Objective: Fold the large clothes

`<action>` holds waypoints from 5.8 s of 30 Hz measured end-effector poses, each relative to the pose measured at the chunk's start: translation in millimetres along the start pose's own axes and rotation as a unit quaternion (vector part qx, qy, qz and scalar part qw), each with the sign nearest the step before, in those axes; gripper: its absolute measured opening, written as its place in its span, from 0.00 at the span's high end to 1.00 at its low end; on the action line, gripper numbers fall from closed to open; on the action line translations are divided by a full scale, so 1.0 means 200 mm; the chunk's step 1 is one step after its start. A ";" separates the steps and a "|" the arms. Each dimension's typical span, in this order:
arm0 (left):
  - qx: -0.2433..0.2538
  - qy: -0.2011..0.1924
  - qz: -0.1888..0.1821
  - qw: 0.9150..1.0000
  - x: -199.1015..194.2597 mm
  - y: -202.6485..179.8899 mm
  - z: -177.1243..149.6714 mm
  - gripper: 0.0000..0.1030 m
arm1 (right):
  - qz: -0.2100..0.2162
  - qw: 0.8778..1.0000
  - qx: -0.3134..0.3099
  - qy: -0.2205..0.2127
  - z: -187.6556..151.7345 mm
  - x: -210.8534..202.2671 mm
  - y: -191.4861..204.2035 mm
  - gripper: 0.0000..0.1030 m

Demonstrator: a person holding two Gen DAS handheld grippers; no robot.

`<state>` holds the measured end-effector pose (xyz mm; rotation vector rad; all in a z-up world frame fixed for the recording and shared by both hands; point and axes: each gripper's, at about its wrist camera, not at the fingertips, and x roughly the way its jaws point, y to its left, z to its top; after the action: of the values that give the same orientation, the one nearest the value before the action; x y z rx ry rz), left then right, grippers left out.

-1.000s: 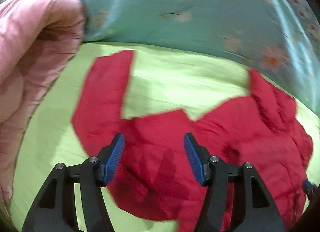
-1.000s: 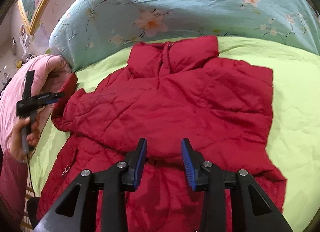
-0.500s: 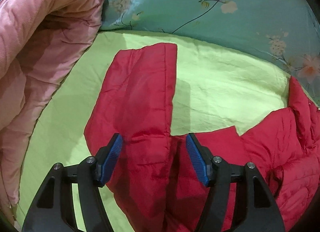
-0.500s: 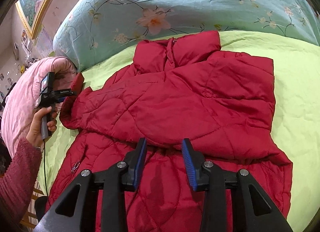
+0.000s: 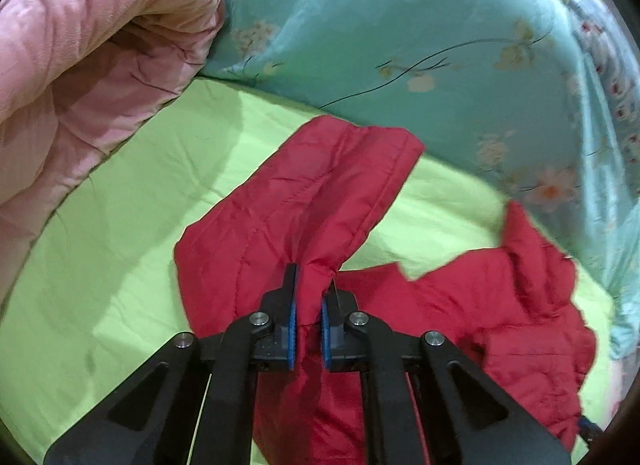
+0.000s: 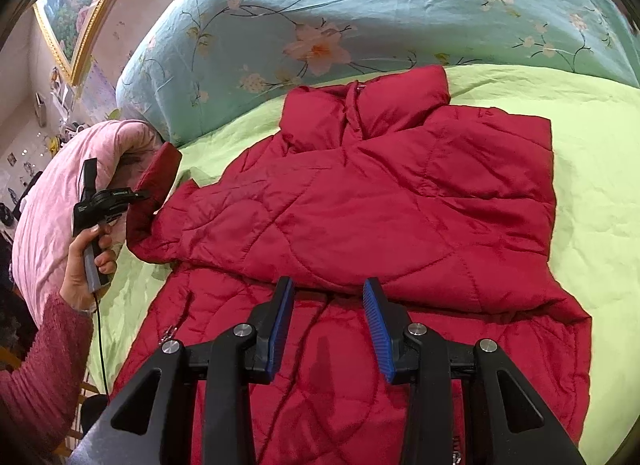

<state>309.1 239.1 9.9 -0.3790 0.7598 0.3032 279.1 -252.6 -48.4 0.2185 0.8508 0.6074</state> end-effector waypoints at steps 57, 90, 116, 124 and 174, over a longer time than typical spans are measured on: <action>0.150 0.105 -0.263 0.947 -0.02 -1.42 -0.87 0.91 | 0.068 0.979 0.191 -0.018 0.20 0.12 -0.49 0.89; 0.110 0.061 -0.220 0.967 -0.04 -0.86 -0.48 0.50 | -0.140 0.984 0.065 -0.086 0.19 -0.12 -0.50 0.74; 0.173 0.108 -0.146 0.968 0.30 -0.98 -0.65 0.54 | -0.161 0.987 0.002 0.008 0.21 0.42 -0.39 0.63; 0.188 0.105 -0.137 0.967 0.30 -1.00 -0.65 0.53 | -0.152 0.988 0.004 0.006 0.20 0.43 -0.41 0.63; 0.141 0.088 -0.094 0.982 -0.49 -0.43 -0.99 0.42 | -0.106 0.991 0.063 -0.041 -0.34 -0.41 -0.27 0.57</action>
<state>156.1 63.7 -32.3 -0.2076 0.9202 -0.0186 208.8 -347.7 -63.0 0.2621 0.8211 0.3430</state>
